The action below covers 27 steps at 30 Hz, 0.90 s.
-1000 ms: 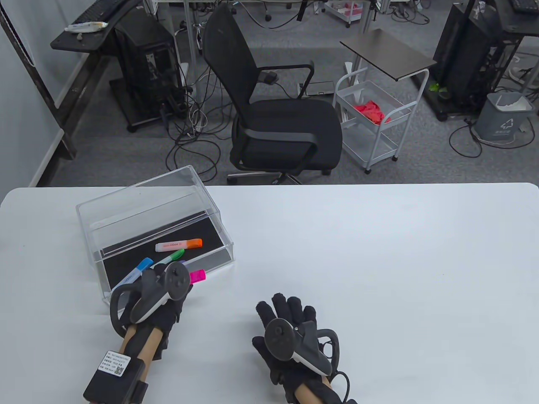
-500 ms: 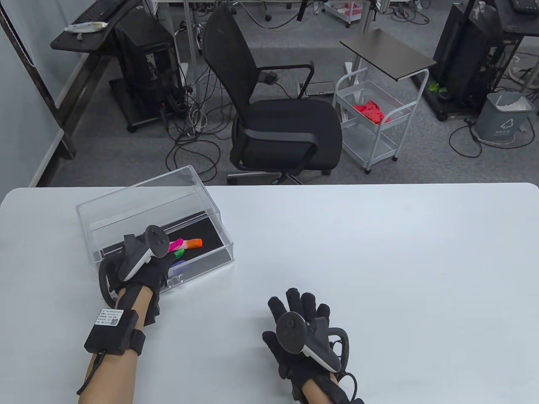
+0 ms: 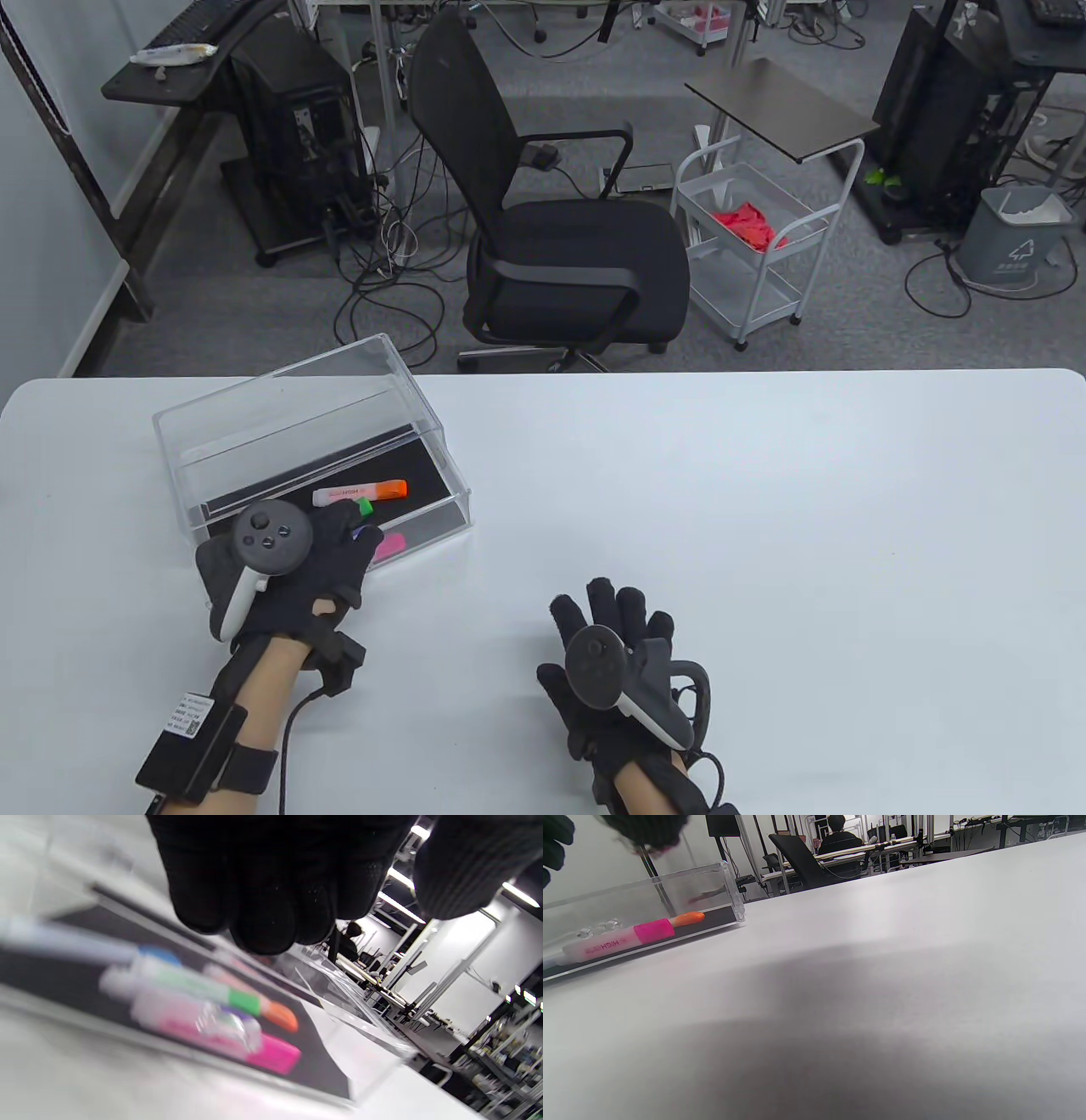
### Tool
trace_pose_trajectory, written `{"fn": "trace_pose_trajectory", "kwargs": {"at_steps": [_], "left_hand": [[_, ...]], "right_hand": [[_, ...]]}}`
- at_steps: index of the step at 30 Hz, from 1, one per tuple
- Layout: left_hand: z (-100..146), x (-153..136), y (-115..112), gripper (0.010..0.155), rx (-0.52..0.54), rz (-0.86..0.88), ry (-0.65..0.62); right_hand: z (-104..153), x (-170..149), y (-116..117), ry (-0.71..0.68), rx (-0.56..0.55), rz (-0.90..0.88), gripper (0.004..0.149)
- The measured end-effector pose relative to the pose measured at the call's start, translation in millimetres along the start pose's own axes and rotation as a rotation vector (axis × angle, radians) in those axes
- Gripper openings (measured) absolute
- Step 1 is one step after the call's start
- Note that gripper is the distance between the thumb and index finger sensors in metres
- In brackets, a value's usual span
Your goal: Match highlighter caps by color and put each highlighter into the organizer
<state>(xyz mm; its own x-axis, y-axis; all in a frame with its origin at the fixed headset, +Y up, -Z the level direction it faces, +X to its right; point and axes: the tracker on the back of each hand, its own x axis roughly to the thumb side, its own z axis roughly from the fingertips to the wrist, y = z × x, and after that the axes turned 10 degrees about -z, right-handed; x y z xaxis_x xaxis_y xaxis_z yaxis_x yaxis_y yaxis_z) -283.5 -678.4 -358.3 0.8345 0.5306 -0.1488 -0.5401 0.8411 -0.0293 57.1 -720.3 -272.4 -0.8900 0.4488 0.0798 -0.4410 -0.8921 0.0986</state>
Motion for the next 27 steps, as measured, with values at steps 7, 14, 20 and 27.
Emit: {"fn": "trace_pose_trajectory", "kwargs": {"at_steps": [7,14,20,27], "left_hand": [[15,-35,-27,0.056,-0.032,0.32,0.248],[12,-62,-55,0.062,-0.035,0.474,0.488],[10,-69,-65,0.062,-0.073,0.509,0.6],[4,-77,-85,0.063,-0.077,0.605,0.609]], "right_hand": [[2,-1,-4,-0.029,-0.019,-0.04,0.072],[2,0,-5,-0.039,-0.026,-0.043,0.072],[1,-4,-6,-0.028,-0.03,-0.061,0.073],[1,-5,-6,-0.025,-0.033,-0.06,0.073]]}}
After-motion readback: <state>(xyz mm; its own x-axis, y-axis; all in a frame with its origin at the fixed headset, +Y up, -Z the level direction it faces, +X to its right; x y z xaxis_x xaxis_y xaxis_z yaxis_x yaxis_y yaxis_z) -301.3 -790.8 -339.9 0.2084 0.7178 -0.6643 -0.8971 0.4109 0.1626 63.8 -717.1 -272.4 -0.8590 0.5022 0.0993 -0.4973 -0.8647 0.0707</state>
